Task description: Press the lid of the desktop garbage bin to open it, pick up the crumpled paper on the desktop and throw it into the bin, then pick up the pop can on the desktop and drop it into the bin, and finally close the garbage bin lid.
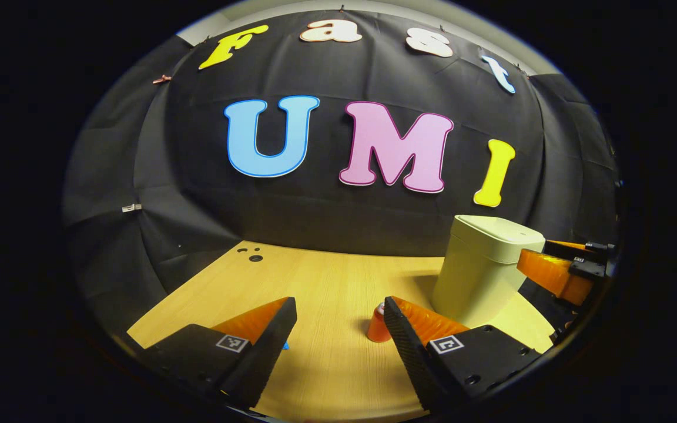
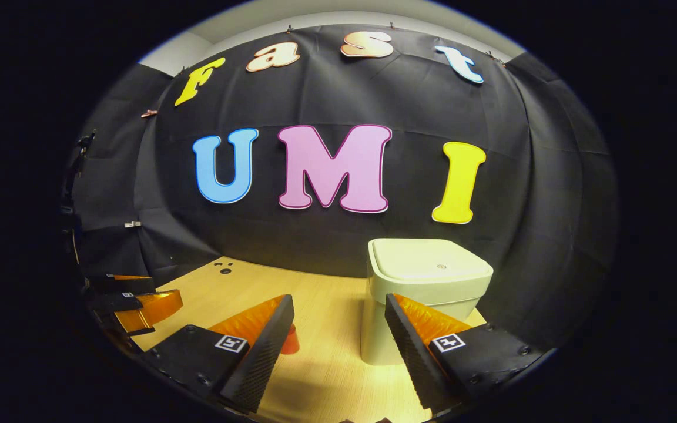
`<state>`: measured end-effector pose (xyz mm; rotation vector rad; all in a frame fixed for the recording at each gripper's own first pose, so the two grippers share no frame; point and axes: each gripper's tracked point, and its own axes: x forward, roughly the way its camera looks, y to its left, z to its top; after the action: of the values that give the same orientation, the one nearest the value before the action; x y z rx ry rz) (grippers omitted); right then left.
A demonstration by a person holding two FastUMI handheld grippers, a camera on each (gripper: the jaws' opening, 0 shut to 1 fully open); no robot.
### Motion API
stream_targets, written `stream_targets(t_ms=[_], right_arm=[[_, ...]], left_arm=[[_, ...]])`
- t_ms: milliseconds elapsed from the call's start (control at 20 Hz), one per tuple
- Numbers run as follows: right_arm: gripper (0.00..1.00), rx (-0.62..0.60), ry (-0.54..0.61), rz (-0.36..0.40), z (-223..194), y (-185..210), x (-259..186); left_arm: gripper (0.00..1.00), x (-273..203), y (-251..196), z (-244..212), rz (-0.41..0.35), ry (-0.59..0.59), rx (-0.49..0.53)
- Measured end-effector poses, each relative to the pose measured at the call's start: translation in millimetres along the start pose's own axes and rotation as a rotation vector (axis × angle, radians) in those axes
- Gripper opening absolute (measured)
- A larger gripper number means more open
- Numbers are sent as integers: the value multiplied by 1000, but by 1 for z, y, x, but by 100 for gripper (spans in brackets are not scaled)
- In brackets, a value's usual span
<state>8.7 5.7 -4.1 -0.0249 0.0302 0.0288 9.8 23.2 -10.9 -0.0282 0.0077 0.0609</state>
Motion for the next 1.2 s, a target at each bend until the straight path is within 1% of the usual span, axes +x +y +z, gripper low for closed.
stream_targets(t_ms=[150,550,700,1050,1200], right_arm=[[98,-8,18,26,-4,7,0],[98,-24,62,68,-17,16,3],[98,-24,72,78,-19,17,5],[98,-35,91,93,-28,15,13],[98,-47,70,85,-18,8,18]], left_arm=[[96,0,3,-8,7,15,16],[96,2,14,-17,32,33,9],[96,2,18,-23,43,50,-8],[96,7,24,-32,59,82,-8],[96,7,27,-37,70,97,-7]])
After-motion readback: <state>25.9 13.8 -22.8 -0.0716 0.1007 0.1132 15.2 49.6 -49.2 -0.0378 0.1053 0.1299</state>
